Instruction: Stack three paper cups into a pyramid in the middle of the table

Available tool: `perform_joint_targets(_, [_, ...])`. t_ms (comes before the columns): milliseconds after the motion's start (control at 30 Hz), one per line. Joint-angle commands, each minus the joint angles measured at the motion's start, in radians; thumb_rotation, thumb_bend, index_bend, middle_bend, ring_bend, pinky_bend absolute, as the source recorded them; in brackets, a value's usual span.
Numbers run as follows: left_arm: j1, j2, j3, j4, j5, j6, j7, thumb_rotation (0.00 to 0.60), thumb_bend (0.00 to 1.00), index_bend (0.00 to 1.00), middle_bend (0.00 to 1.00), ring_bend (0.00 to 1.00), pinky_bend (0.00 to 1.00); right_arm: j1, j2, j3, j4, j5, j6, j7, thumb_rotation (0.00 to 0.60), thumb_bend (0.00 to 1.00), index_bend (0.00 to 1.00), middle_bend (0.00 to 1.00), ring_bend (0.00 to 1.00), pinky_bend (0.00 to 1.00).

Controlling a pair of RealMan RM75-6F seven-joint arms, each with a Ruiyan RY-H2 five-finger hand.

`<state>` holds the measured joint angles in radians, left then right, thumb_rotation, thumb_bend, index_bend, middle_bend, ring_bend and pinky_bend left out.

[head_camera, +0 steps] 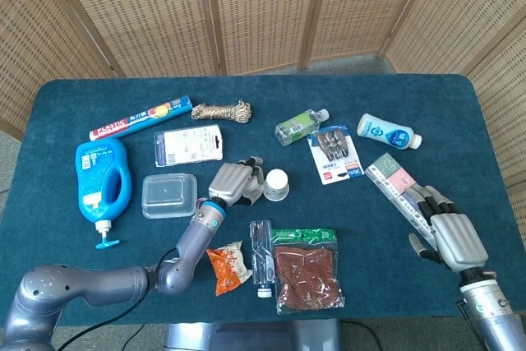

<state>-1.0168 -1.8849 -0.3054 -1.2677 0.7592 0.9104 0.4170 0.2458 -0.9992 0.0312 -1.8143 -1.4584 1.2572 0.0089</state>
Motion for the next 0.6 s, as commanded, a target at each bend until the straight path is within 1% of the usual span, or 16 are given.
perform_joint_targets(33, [0.001,-0.002,-0.001,0.001,0.003,-0.002,-0.002,0.600,0.47,0.41,0.18,0.26,0.57,-0.001,0.001,0.000,0.002,-0.002,0.001,0.004,0.600,0.45,0.07,0.05,0.00,0.17])
perform_joint_targets(200, [0.004,0.001,-0.001,-0.006,0.003,-0.006,-0.002,0.600,0.46,0.36,0.15,0.22,0.54,-0.004,0.003,0.000,0.002,-0.006,0.003,0.010,0.600,0.45,0.07,0.05,0.00,0.17])
perform_joint_targets(600, [0.024,0.029,0.010,-0.053,0.021,0.008,-0.001,0.600,0.46,0.35,0.12,0.19,0.52,-0.013,0.009,-0.002,-0.001,-0.019,0.012,0.022,0.600,0.45,0.07,0.05,0.00,0.17])
